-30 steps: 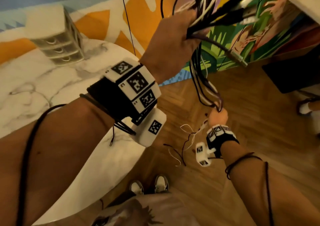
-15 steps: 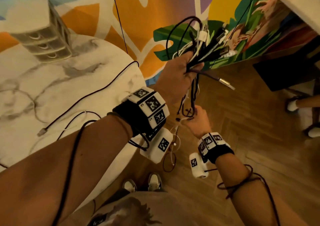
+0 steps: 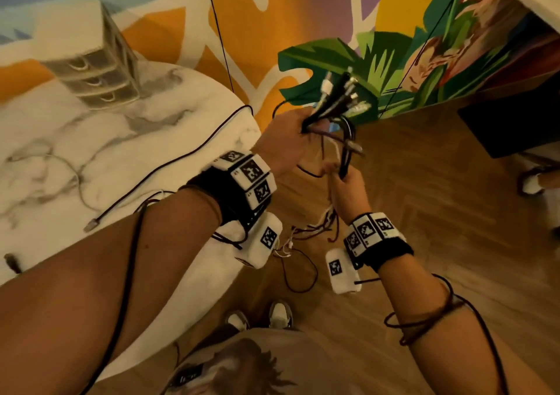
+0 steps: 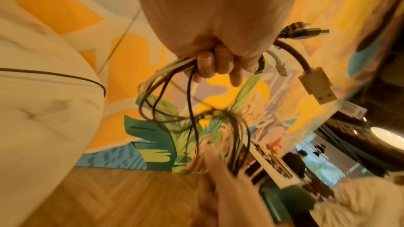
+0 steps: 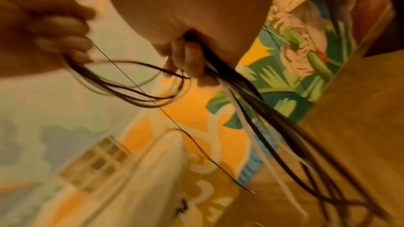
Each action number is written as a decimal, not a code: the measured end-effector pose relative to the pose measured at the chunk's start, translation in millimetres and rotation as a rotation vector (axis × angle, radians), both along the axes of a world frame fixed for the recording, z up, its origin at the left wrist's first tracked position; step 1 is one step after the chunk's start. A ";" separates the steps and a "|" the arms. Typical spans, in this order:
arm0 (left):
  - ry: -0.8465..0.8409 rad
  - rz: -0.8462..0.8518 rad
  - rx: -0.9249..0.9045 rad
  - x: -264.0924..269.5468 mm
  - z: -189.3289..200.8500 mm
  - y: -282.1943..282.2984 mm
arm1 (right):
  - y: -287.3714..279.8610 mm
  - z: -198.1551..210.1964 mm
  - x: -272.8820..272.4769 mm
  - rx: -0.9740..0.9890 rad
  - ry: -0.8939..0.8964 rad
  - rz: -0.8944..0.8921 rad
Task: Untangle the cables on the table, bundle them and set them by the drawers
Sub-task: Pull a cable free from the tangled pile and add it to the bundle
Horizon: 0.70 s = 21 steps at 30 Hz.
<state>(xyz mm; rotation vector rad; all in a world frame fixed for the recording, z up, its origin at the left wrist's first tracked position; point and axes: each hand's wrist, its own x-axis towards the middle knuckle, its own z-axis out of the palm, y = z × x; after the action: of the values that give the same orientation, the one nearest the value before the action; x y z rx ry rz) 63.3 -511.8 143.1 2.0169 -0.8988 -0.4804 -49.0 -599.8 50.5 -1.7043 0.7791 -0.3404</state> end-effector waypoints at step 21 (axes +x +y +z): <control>0.393 -0.111 -0.044 -63.9 -9.2 24.7 | 15.2 80.6 7.0 0.327 -0.053 0.354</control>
<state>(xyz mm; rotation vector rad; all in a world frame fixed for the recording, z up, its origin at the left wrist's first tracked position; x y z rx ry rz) -0.6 -487.1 133.9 1.7536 -0.7694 -0.8754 -42.0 -584.6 131.1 -1.4806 0.4518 -0.0107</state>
